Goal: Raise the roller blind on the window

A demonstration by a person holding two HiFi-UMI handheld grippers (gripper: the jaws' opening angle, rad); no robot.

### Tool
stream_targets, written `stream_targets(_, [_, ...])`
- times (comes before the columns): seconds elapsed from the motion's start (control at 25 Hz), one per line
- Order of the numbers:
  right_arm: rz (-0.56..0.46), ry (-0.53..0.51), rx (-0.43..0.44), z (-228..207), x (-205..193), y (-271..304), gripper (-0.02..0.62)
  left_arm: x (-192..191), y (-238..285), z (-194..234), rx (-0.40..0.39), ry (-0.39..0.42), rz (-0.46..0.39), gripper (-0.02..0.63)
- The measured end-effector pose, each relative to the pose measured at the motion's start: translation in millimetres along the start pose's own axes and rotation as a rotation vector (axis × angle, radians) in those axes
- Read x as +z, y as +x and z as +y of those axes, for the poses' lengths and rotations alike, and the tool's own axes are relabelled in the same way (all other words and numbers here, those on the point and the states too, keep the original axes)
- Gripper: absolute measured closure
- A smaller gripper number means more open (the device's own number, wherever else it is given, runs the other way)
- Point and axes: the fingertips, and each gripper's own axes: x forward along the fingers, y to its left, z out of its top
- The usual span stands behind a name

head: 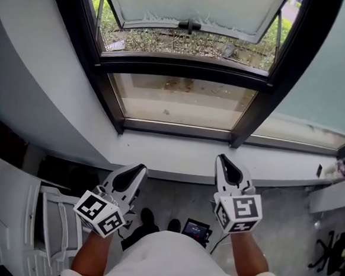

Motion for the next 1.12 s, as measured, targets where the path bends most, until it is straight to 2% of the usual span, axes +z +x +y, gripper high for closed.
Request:
stream_targets(0.36, [0.0,0.002,-0.032,2.3,-0.9,-13.9,0.557,3.7,-0.7,-8.1,-0.045,0.015,0.006,0.566])
stream_targets(0.64, [0.007,0.026,-0.066,20.9,-6.2,-13.2,0.557,3.8,-15.6,-0.3,-0.082,0.021,0.034,0.566])
stream_targets(1.12, [0.035,-0.005,-0.105,45.9,-7.7,-16.7,0.563,-0.2,-30.5,8.3,-0.13,0.006,0.047,0.566])
